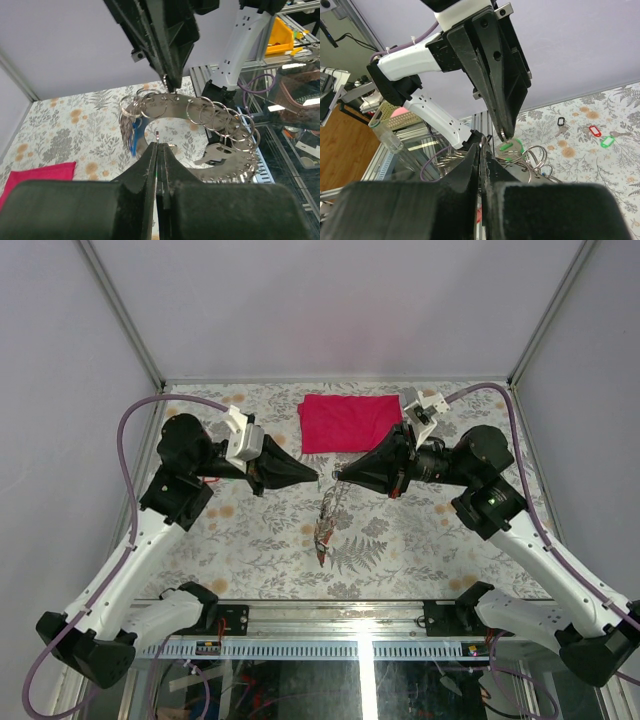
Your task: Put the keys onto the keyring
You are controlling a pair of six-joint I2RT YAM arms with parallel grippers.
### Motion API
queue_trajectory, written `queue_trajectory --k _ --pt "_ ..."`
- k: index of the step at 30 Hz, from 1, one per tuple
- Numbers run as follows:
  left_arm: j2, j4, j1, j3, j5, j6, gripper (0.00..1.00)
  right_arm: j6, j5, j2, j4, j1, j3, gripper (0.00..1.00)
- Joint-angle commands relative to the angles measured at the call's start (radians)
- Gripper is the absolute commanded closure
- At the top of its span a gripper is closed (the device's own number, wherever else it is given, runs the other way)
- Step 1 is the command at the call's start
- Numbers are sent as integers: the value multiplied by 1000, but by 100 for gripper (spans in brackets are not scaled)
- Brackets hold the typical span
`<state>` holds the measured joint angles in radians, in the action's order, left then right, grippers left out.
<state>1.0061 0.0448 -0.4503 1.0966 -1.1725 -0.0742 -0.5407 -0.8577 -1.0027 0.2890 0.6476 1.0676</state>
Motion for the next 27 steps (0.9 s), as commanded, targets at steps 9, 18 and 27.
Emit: queue_trajectory --k 9,18,27 --pt "-14 100 7 41 -87 43 100 -63 -2 -44 90 19 42 100" --pt "-19 97 7 38 -92 45 100 -18 20 -82 52 83 82 100" --pt "-24 90 7 33 -101 40 100 -23 43 -84 66 92 82 100"
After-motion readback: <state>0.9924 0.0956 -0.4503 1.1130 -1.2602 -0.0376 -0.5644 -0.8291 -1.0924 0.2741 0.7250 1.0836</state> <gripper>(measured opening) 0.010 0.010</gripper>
